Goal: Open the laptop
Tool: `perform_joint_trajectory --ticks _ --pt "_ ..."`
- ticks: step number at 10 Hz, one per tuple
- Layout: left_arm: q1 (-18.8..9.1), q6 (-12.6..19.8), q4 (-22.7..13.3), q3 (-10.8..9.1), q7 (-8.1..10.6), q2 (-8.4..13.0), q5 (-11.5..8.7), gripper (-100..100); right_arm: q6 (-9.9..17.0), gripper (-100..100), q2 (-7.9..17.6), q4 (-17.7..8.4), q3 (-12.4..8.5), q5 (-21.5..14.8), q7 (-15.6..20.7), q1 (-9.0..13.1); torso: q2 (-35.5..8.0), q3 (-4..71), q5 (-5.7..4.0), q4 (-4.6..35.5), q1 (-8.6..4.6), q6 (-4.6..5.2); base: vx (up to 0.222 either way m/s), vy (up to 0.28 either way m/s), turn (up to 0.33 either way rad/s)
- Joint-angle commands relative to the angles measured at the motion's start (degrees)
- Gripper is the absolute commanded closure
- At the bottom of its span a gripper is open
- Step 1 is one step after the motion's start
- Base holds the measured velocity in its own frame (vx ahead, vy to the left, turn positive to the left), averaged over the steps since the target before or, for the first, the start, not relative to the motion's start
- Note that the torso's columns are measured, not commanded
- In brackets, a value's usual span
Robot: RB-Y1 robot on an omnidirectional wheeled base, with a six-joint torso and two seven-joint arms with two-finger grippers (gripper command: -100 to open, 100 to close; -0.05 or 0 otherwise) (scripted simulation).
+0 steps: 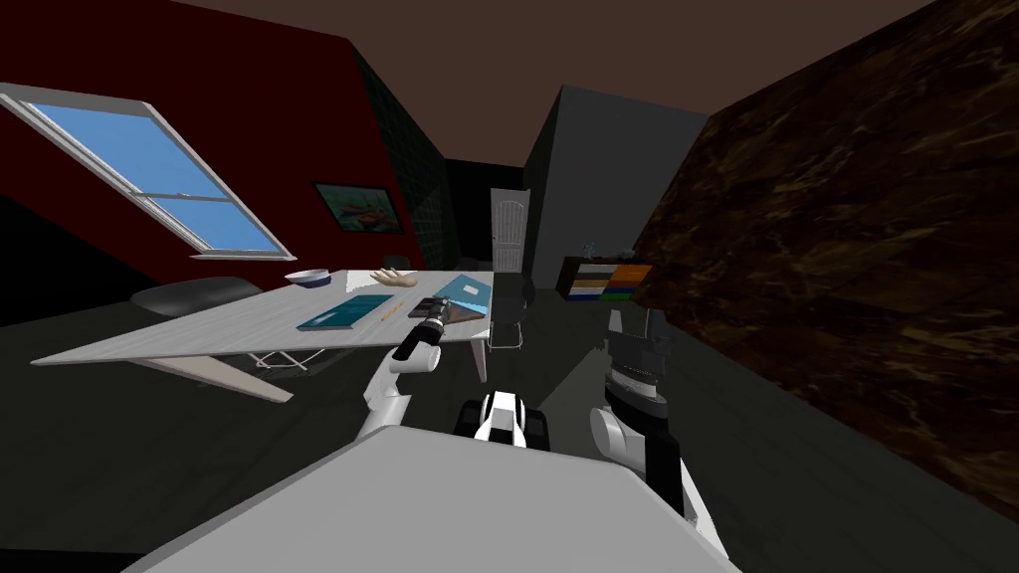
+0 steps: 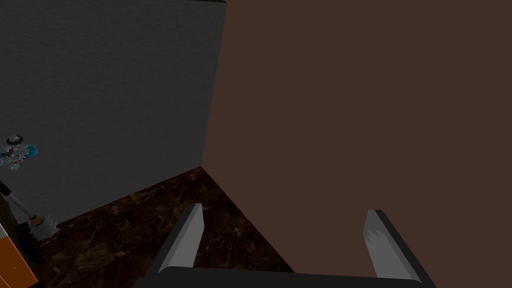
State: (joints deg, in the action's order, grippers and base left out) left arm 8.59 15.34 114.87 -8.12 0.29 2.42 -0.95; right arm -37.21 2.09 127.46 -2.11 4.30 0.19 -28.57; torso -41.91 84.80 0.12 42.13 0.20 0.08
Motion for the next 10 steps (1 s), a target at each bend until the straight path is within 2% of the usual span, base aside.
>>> perform_joint_trajectory --ticks 1,4,5,6,10 --pt "-0.86 -2.98 -3.51 -0.16 2.52 -1.82 -2.20 100 0.00 0 0.00 0.00 0.00 0.00 0.00 0.00 -0.01 0.00 -0.03 0.01 -0.05 0.00 -0.015 0.083 0.025" --pt "-2.08 -6.39 -7.67 -0.40 5.13 -3.88 -4.56 100 0.00 0 0.00 0.00 0.00 0.00 0.00 0.00 -0.25 -0.15 -0.08 0.11 -0.13 -0.03 -0.024 0.089 0.026" --pt "-1.76 -3.08 -4.27 -1.33 4.69 -3.32 -4.05 -100 0.00 0 0.00 0.00 0.00 0.00 0.00 0.00 -0.31 -0.19 -0.10 0.13 -0.18 -0.04 -0.023 0.026 -0.097" --pt "-1.76 -3.08 -4.27 -1.33 4.69 -3.32 -4.05 -100 0.00 0 -0.01 0.00 0.01 0.00 0.00 0.00 -0.32 -0.20 -0.16 0.15 -0.35 -0.04 -0.002 -0.007 -0.051" --pt "-1.92 1.93 0.55 -3.37 5.15 -3.18 -4.01 -100 0.00 0 -0.01 0.00 0.01 0.00 0.00 0.00 -0.51 -0.31 -0.20 0.29 -0.28 -0.06 0.001 -0.013 -0.061"
